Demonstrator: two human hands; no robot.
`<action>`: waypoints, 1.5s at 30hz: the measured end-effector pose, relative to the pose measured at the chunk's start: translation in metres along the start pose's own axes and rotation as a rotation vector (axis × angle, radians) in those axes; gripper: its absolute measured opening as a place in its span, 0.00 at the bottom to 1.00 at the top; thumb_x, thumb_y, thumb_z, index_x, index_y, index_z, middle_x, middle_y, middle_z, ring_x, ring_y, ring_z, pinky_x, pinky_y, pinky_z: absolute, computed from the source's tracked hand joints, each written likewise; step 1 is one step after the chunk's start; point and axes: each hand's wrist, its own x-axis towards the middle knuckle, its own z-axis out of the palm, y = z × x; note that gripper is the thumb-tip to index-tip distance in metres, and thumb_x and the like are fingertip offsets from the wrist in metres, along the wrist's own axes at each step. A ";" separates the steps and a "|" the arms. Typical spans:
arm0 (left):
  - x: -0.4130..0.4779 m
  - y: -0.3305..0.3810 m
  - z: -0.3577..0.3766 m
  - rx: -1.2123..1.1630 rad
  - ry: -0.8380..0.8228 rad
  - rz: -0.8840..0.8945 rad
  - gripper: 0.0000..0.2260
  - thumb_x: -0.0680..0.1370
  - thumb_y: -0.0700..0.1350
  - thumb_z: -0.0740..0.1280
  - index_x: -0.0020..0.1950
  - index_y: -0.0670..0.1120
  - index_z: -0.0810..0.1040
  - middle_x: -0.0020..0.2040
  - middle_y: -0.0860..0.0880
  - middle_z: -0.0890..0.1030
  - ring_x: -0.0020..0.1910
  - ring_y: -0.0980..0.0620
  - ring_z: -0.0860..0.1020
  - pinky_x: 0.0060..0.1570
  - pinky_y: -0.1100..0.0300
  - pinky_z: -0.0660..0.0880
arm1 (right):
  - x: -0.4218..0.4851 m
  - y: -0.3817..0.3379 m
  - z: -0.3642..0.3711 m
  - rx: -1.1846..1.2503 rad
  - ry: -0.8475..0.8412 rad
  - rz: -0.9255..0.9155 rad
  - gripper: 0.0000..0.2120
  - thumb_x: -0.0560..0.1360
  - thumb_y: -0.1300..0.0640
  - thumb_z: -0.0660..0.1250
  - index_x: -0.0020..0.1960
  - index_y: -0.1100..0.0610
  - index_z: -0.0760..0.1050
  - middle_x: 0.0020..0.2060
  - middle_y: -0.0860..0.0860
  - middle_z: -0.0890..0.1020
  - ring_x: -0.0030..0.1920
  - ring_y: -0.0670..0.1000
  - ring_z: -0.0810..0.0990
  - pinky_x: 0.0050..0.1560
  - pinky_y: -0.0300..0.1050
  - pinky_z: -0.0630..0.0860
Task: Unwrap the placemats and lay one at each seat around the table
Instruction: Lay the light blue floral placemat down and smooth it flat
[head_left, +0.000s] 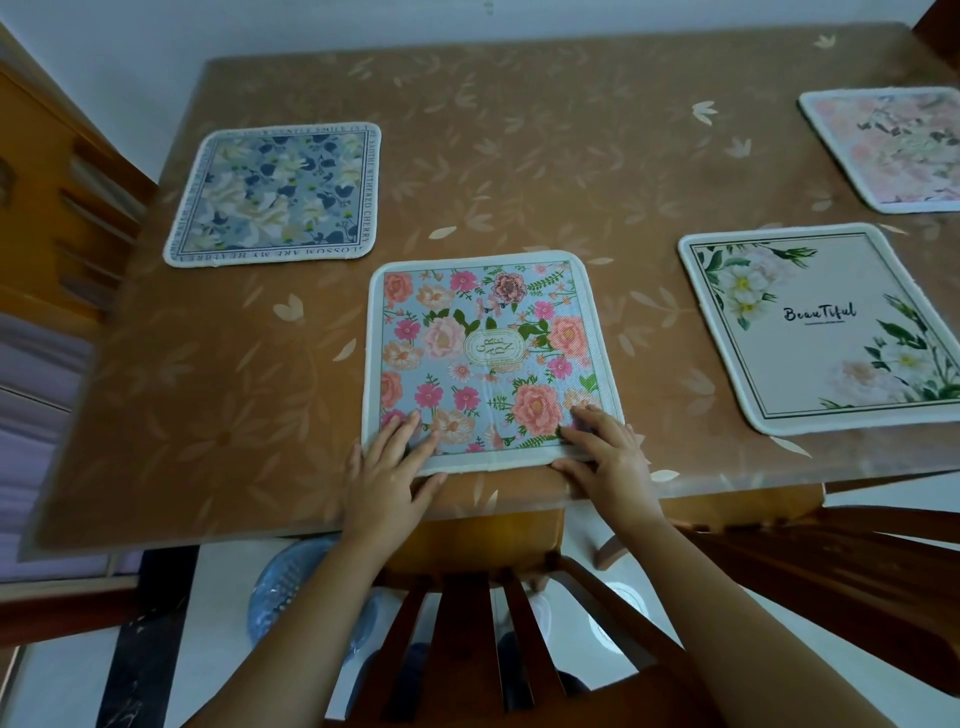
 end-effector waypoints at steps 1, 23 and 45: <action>0.000 0.000 0.000 0.003 -0.003 -0.003 0.31 0.73 0.67 0.45 0.67 0.52 0.69 0.70 0.46 0.67 0.70 0.44 0.61 0.64 0.35 0.57 | 0.000 0.000 0.000 -0.003 0.001 -0.004 0.16 0.69 0.57 0.71 0.55 0.60 0.77 0.62 0.58 0.75 0.64 0.61 0.69 0.62 0.69 0.65; 0.007 0.001 -0.005 -0.019 -0.050 0.019 0.33 0.75 0.65 0.39 0.63 0.50 0.74 0.69 0.44 0.70 0.70 0.42 0.62 0.60 0.31 0.62 | 0.004 0.003 0.001 -0.040 0.027 -0.052 0.19 0.66 0.57 0.75 0.54 0.63 0.77 0.58 0.59 0.78 0.61 0.61 0.73 0.60 0.67 0.69; 0.002 0.003 -0.002 -0.062 0.124 0.031 0.21 0.72 0.57 0.58 0.56 0.47 0.80 0.61 0.43 0.78 0.62 0.40 0.72 0.55 0.34 0.69 | 0.005 0.003 -0.003 -0.052 -0.004 -0.039 0.19 0.66 0.56 0.74 0.54 0.62 0.78 0.59 0.59 0.77 0.62 0.61 0.72 0.60 0.69 0.68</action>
